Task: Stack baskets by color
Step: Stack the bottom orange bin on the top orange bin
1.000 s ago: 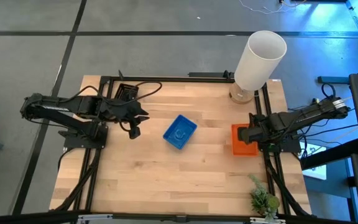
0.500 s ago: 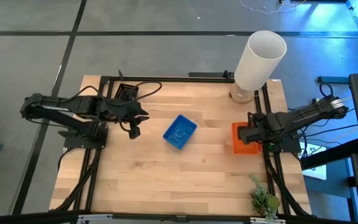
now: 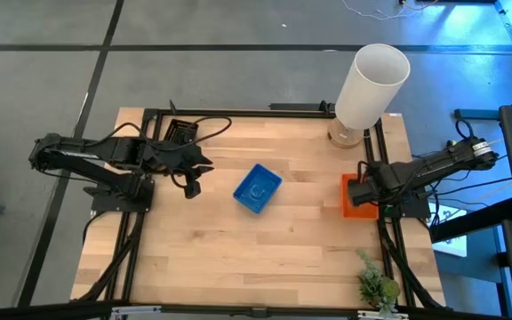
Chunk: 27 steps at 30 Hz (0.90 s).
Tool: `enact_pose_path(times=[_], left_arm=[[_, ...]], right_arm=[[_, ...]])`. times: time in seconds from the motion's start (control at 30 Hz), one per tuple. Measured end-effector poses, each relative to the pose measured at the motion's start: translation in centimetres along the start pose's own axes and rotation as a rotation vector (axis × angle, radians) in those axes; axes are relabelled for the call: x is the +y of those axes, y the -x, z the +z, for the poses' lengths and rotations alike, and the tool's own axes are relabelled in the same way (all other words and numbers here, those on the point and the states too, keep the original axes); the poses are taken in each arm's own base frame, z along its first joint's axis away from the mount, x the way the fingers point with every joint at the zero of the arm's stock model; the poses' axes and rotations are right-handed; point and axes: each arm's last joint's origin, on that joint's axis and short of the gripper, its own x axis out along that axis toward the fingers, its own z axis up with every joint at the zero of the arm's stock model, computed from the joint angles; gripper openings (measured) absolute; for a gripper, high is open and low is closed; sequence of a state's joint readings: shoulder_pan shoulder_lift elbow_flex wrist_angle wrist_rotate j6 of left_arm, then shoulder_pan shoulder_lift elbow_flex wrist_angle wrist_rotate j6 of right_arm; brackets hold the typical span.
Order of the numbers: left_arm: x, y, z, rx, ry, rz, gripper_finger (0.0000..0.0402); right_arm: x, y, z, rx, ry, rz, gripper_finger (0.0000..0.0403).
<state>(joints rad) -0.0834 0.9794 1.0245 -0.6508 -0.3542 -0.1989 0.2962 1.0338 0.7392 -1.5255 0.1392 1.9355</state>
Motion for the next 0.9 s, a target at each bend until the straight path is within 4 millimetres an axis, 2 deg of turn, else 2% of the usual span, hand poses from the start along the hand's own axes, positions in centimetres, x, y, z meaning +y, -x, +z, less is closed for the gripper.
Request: enact_pose_path(times=[0.33, 0.6, 0.9], left_arm=[[0.0, 0.0, 0.0, 0.001, 0.000, 0.001, 0.0069], [0.0, 0.0, -0.1, 0.008, -0.003, 0.003, 0.0069], [0.0, 0.0, -0.1, 0.009, -0.003, 0.003, 0.0069]], right_arm=[[1.8, -0.3, -0.9, 0.111, -0.006, 0.159, 0.0000], [2.4, -0.7, -1.3, 0.137, 0.014, 0.115, 0.0002], [2.4, -0.6, -1.3, 0.137, 0.014, 0.116, 0.0059]])
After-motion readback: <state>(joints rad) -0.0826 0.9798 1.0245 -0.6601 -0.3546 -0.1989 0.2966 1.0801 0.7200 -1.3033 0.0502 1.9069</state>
